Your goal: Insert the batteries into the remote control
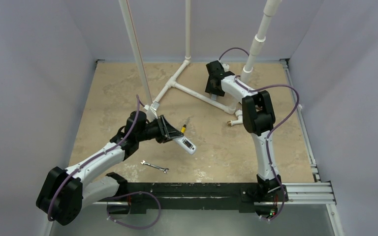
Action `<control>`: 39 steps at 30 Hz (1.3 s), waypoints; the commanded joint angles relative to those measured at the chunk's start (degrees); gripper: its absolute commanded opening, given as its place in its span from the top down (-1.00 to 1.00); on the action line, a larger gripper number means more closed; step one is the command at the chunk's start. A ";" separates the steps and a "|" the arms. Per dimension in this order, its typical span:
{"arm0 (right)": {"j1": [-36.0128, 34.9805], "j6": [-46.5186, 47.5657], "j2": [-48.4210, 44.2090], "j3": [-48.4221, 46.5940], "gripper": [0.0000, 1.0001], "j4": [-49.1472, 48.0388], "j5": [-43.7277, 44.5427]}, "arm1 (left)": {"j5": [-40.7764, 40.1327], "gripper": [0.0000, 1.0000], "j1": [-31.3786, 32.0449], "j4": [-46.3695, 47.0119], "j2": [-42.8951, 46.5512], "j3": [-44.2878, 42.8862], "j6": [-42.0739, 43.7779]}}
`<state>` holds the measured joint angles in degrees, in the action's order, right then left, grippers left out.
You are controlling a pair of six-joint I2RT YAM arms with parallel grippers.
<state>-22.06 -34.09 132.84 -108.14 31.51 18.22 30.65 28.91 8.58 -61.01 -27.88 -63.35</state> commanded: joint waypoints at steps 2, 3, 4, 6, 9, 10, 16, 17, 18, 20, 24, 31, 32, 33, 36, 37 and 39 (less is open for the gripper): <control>1.24 -0.53 2.91 -2.61 -0.01 1.21 -0.86 | 0.99 1.00 -0.26 2.68 -0.01 -2.53 1.06; 1.37 -0.29 3.31 -2.92 0.00 1.35 -1.01 | 0.96 1.00 -0.21 2.67 0.01 -2.47 1.04; 1.40 -0.09 3.64 -3.25 0.04 1.50 -1.28 | 0.92 1.00 -0.28 2.69 -0.03 -2.42 1.04; 1.49 0.23 4.12 -3.43 0.17 1.50 -1.82 | 0.88 1.00 -0.26 2.67 0.08 -2.26 1.04; 1.50 0.34 4.06 -2.90 0.34 0.94 -2.36 | 0.75 1.00 -0.28 2.79 0.12 -2.04 0.91; 1.58 0.36 3.76 -2.47 0.38 0.52 -2.51 | 0.68 1.00 -0.27 2.75 0.14 -2.01 0.86; 1.50 2.41 1.36 0.46 0.75 -3.49 -3.33 | 0.62 1.00 -0.25 2.78 -0.11 -2.25 0.87; 1.52 3.23 0.71 1.06 0.77 -4.42 -3.53 | 0.69 1.00 -0.28 2.77 -0.26 -2.31 0.91; 1.50 4.35 0.13 1.47 0.80 -5.36 -3.68 | 0.72 1.00 -0.26 2.69 -0.31 -2.35 0.94; 1.50 6.61 -1.08 1.70 0.82 -6.98 -3.91 | 0.59 1.00 -0.25 2.40 -0.44 -2.57 0.99; 1.50 11.32 -3.79 1.00 0.82 -9.73 -2.64 | 0.48 1.00 -0.26 2.23 -0.96 -3.29 1.21; 0.91 18.10 -9.56 0.71 0.77 -12.16 -4.18 | -0.23 1.00 -0.25 2.23 -0.47 -2.90 1.00; 0.73 18.97 -10.11 0.50 0.76 -11.47 -4.51 | -0.32 1.00 -0.30 2.04 -0.45 -2.82 1.18; 0.52 19.58 -10.55 0.54 0.76 -10.81 -4.58 | -0.41 1.00 -0.30 1.92 -0.47 -2.73 1.21; -0.10 20.04 -10.77 0.70 0.69 -8.63 -4.35 | -0.44 1.00 -0.26 2.06 -0.59 -2.29 1.13; -0.13 19.63 -10.45 0.87 0.65 -8.12 -4.07 | -0.36 1.00 -0.30 2.16 -0.64 -2.32 1.02; -0.15 18.35 -9.49 1.08 0.47 -7.84 -4.23 | -0.18 1.00 -0.30 2.30 -0.64 -2.27 0.95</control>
<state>-22.63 -16.08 125.05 -106.43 22.04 13.96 30.24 28.91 8.51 -62.04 -28.51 -63.31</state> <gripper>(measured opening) 0.207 0.258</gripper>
